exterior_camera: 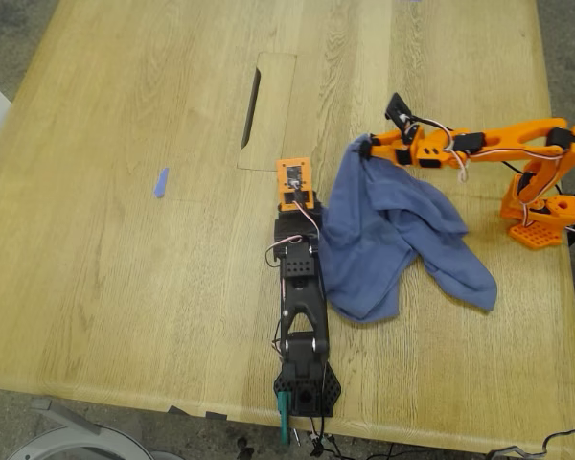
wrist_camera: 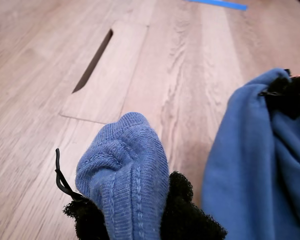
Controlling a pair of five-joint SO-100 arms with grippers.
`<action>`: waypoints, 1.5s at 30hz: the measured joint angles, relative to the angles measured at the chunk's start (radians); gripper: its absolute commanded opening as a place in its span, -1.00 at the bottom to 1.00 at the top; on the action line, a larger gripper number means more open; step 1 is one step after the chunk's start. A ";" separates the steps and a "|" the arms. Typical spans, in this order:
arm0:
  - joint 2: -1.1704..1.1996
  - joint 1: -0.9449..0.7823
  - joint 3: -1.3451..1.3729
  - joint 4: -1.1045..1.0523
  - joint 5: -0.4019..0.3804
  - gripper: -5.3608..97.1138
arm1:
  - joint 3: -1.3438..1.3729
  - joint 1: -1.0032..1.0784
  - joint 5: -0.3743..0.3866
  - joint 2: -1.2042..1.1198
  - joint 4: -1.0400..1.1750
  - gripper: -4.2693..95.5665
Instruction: Fold a T-shirt
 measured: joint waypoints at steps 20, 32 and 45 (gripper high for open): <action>-0.492 -0.242 -0.330 -0.321 0.000 -0.90 | -0.525 0.132 0.000 -0.486 -0.077 -0.87; -0.707 -0.319 -0.517 -0.469 0.000 -0.90 | -0.838 0.196 0.000 -0.730 -0.046 -0.85; -0.844 -0.324 -0.644 -0.560 0.000 -0.90 | -1.753 0.259 -0.003 -1.256 0.456 -0.82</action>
